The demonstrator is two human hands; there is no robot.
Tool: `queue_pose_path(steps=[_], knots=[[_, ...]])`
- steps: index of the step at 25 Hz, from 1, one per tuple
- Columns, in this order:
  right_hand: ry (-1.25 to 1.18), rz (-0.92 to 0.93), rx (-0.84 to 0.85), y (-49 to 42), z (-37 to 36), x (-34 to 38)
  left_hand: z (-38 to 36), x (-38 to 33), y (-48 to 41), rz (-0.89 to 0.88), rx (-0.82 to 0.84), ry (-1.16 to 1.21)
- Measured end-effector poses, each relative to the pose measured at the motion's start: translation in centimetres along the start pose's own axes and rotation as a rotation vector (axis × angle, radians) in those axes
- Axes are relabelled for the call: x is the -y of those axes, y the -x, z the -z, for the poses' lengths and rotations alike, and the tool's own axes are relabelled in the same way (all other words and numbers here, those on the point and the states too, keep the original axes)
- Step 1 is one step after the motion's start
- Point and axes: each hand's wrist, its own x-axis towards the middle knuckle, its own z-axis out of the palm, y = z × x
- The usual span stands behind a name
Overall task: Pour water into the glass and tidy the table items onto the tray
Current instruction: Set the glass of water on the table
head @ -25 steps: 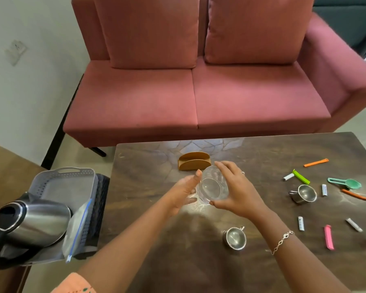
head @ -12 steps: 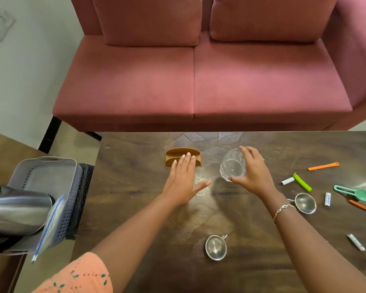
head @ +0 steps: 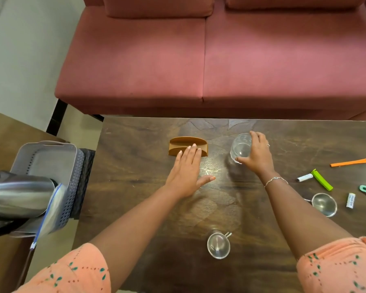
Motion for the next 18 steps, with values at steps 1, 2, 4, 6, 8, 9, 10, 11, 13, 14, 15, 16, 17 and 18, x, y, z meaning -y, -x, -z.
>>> queue_pose_path(steps=[1, 2, 4, 6, 8, 9, 10, 11, 13, 14, 15, 16, 17, 18], knots=[[-0.009, -0.007, 0.002, -0.2, -0.4, -0.1, -0.2, 0.2, 0.0, 0.005, 0.004, 0.000], [-0.016, -0.011, 0.004, -0.4, -0.7, -0.2, -0.4, 0.4, 0.0, 0.009, 0.006, -0.002], [-0.019, -0.010, 0.008, -0.5, -1.3, -0.4, -0.9, 0.8, 0.2, 0.009, -0.007, -0.008], [-0.031, -0.024, 0.008, -0.6, -1.8, -0.8, -1.3, 1.2, 0.4, -0.005, -0.028, -0.019], [-0.052, -0.048, 0.006, -0.7, -2.3, -0.9, -1.5, 1.7, 0.5, -0.004, -0.045, -0.032], [-0.061, -0.059, 0.010, -0.7, -2.5, -1.0, -1.5, 1.9, 0.5, 0.000, -0.050, -0.035], [-0.067, -0.067, 0.017, -0.8, -2.5, -1.0, -1.5, 2.1, 0.5, 0.003, -0.055, -0.037], [-0.069, -0.070, 0.025, -0.8, -2.6, -1.1, -1.6, 2.2, 0.5, 0.002, -0.059, -0.042], [-0.070, -0.082, 0.039, -0.9, -2.9, -1.3, -1.8, 2.5, 0.6, -0.006, -0.058, -0.059], [-0.070, -0.093, 0.041, -0.9, -2.9, -1.4, -1.9, 2.6, 0.7, -0.009, -0.056, -0.064], [-0.061, -0.101, 0.041, -1.0, -3.0, -1.4, -2.0, 2.7, 0.8, -0.010, -0.054, -0.068], [-0.042, -0.106, 0.050, -1.1, -3.0, -1.5, -2.2, 2.7, 0.9, -0.010, -0.054, -0.070], [-0.019, -0.110, 0.071, -1.2, -2.9, -1.4, -2.3, 2.7, 1.0, -0.010, -0.054, -0.069], [0.000, -0.112, 0.097, -1.3, -2.8, -1.4, -2.5, 2.7, 1.1, -0.008, -0.053, -0.066]])
